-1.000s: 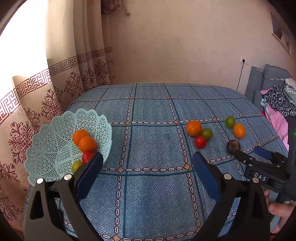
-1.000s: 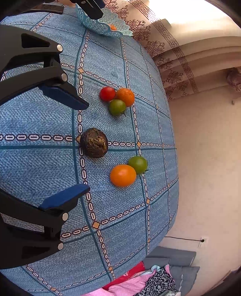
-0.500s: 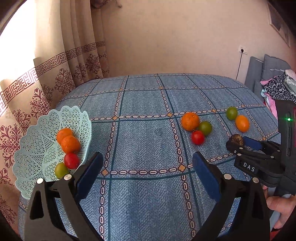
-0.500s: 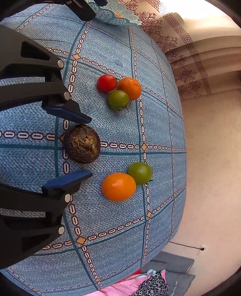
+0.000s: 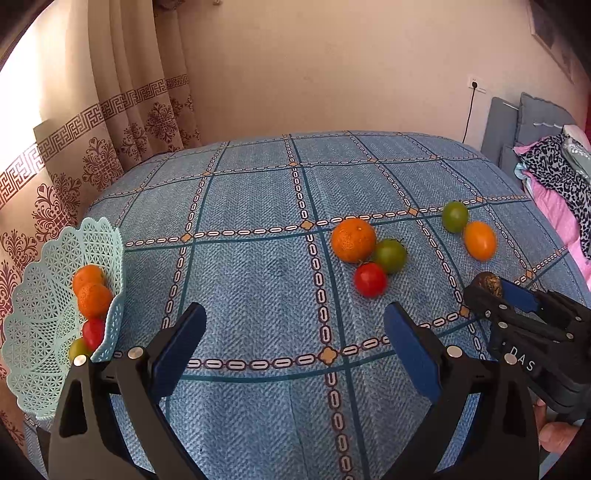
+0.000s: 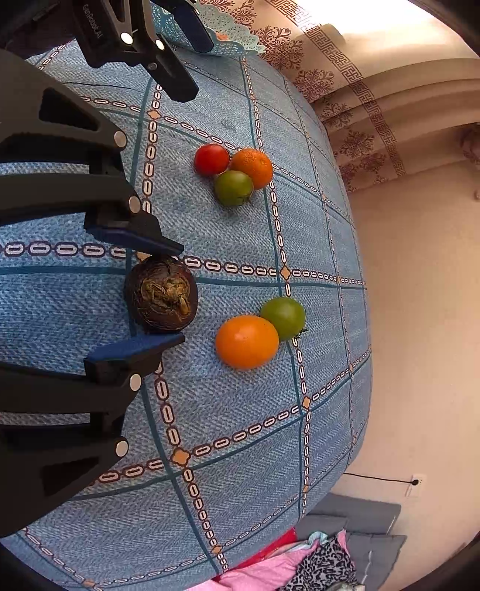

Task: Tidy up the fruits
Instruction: 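Grasp the dark brown round fruit with the right tool, then grasp the small red tomato with the left tool while the right tool holds the brown fruit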

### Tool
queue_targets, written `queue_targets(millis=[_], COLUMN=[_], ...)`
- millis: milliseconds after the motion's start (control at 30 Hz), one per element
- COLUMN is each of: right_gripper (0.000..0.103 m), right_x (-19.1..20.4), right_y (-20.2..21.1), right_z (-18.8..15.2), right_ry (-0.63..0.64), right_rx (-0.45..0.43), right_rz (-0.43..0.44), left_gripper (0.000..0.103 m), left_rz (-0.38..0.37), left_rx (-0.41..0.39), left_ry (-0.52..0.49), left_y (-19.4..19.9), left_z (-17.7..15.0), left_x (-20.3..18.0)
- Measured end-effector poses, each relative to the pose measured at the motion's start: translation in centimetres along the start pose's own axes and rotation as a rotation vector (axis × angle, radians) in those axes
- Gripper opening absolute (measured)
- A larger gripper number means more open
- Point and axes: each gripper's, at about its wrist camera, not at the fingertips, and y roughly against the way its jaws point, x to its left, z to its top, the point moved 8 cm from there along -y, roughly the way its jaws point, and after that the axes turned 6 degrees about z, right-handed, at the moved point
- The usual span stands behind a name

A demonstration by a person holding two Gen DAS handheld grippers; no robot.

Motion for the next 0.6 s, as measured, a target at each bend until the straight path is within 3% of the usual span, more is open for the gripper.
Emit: queue_targets(millis=[133, 333, 600], right_gripper=[0.042, 0.042, 0.042], right_x=[-0.6, -0.9, -0.7], right_y=[0.1, 0.2, 0.1], right_z=[-0.2, -0.4, -0.3], right_ry=[-0.018, -0.028, -0.026], right_rx=[0.003, 0.000, 0.000], right_rz=[0.009, 0.016, 0.014], left_gripper=[0.090, 0.067, 0.065], left_rz=[-0.025, -0.077, -0.128], left_rx=[0.010, 0.050, 0.064], left_ry=[-0.018, -0.018, -0.009], left_y=[-1.2, -3.3, -3.8], left_z=[0.5, 0.9, 1.3], left_x=[-1.5, -2.8, -3.8])
